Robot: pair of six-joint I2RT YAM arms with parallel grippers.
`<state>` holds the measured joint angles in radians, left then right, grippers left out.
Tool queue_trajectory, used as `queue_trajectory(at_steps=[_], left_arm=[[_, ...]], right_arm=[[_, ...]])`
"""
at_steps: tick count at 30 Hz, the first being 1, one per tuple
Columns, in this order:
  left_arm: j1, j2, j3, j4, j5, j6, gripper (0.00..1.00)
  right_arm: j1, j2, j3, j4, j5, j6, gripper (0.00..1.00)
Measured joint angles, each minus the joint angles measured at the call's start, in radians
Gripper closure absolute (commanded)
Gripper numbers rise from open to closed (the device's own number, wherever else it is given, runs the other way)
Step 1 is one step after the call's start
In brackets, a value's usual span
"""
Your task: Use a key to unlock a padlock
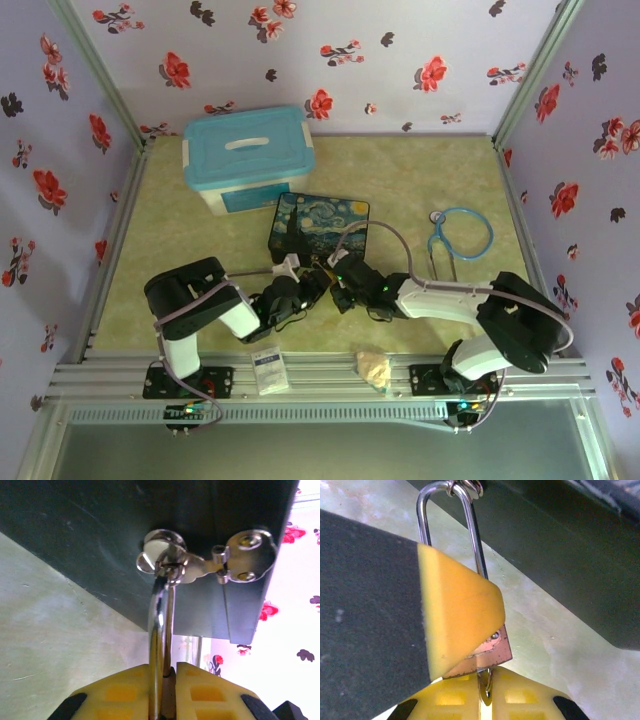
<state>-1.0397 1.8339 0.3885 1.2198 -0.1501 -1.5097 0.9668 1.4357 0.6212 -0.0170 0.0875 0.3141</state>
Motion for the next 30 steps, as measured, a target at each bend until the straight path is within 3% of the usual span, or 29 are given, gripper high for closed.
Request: queue_trajectory(at_steps=[6, 10, 14, 20, 30], left_arm=[[0.000, -0.011, -0.014, 0.005, 0.001, 0.001, 1.00], [0.000, -0.016, -0.016, 0.007, 0.004, 0.001, 0.91], [0.000, -0.016, -0.019, 0.008, 0.008, 0.002, 0.81], [-0.001, -0.045, -0.047, 0.007, -0.004, 0.027, 0.80], [-0.004, -0.182, -0.042, -0.227, -0.033, 0.106, 0.82]], right_arm=[[-0.082, -0.035, -0.098, 0.164, -0.190, 0.051, 0.88], [-0.122, -0.047, -0.137, 0.234, -0.279, 0.078, 0.90], [-0.129, -0.047, -0.152, 0.264, -0.307, 0.095, 0.91], [-0.128, -0.030, -0.174, 0.332, -0.344, 0.132, 0.92], [-0.122, 0.026, -0.182, 0.433, -0.387, 0.177, 0.91]])
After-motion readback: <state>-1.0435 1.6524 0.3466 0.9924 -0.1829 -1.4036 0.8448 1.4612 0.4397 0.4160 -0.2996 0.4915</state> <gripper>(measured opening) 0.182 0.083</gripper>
